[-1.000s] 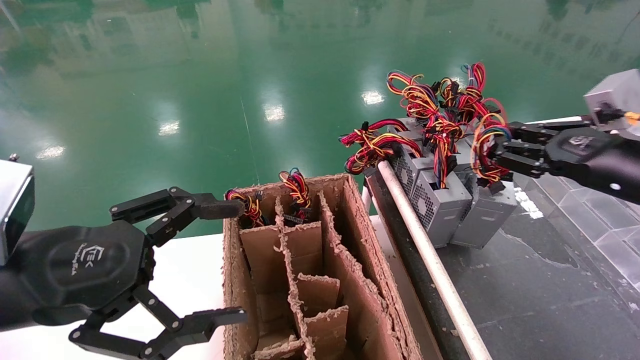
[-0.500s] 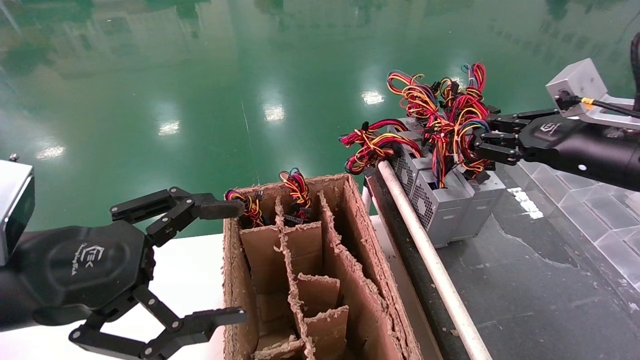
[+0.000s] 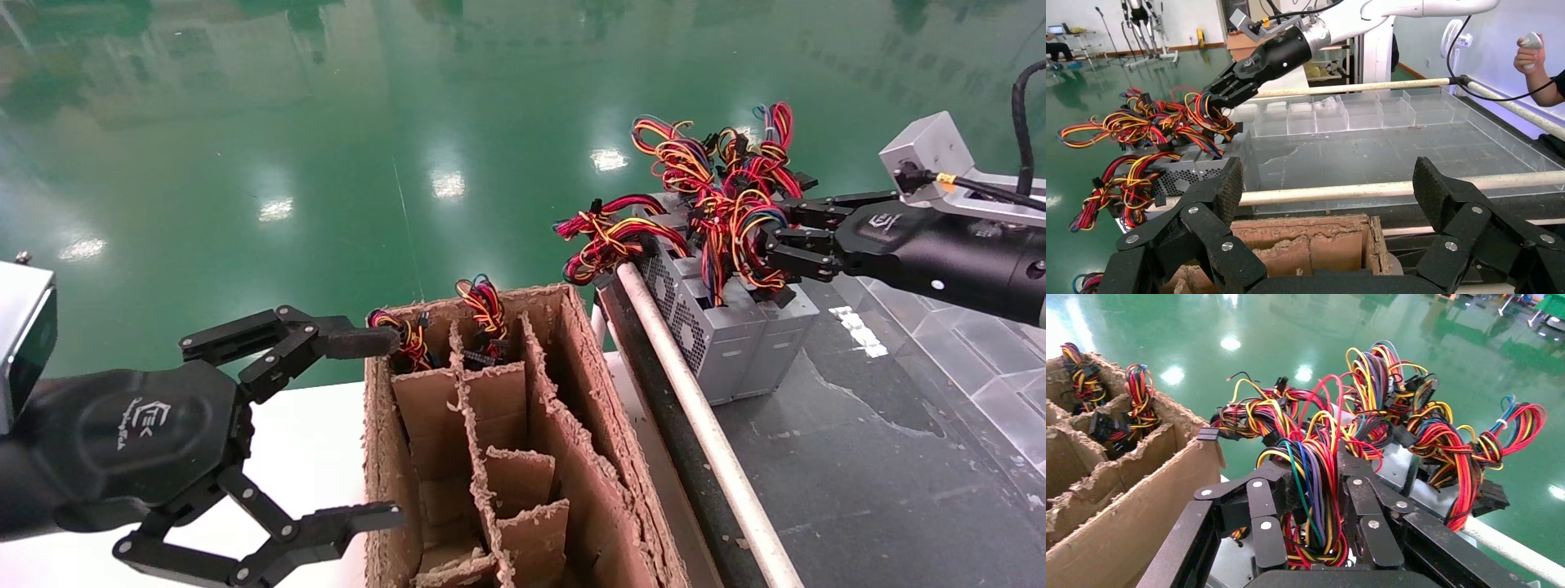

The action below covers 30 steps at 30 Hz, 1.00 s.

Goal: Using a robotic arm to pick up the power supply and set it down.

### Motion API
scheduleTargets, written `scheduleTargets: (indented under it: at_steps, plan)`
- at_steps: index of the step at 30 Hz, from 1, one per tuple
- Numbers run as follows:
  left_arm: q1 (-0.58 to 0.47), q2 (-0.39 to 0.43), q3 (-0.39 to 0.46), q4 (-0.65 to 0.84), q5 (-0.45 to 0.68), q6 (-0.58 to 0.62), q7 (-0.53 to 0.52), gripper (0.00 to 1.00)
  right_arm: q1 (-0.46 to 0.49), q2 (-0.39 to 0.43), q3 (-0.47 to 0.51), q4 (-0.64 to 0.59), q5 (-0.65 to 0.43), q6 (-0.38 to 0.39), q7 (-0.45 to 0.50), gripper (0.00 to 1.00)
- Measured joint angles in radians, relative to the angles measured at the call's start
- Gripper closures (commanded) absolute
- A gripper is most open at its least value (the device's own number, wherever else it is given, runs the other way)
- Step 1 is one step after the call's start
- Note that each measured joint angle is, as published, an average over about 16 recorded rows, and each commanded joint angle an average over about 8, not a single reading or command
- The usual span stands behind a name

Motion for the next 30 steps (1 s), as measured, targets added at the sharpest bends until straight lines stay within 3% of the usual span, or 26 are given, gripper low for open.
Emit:
scheduleTargets:
  at_steps: [14, 30]
  plan:
    - [0.0, 0.0, 0.0, 0.0, 0.0, 0.0, 0.0, 0.0, 0.007, 0.017, -0.014, -0.005, -0.02, -0.023, 0.008, 0.0]
    - [0.0, 0.0, 0.0, 0.0, 0.0, 0.0, 0.0, 0.0, 0.052, 0.037, -0.043, -0.027, -0.058, -0.118, 0.053, 0.0]
